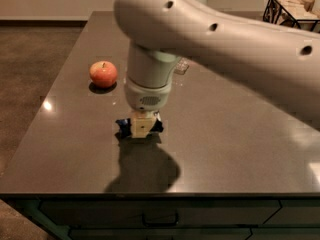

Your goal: Move rxbar blueberry near apple

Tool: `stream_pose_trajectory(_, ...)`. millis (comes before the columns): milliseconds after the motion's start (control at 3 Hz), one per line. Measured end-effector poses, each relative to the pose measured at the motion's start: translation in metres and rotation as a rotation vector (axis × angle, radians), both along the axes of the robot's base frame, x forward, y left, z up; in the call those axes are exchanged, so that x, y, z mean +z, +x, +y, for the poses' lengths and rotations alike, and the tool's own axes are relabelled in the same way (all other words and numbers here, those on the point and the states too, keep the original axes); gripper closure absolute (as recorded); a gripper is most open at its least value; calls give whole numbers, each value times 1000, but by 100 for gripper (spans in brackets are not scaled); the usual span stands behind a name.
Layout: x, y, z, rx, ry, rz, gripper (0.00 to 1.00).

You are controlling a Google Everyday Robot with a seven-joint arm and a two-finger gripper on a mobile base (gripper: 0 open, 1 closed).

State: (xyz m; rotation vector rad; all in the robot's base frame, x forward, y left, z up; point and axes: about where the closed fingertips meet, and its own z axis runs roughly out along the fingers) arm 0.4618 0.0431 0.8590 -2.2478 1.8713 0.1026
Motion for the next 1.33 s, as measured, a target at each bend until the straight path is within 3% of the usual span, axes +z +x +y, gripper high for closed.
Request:
stream_pose_trajectory(333,3,6,34,-105,50,-67,100)
stream_pose_trajectory(667,6,8,35,-150,65,-67,100)
stream_pose_trajectory(1000,6,7,35,-145,63,-69,100)
stream_pose_trajectory(1333,9,18,26,-210,44,-82,100)
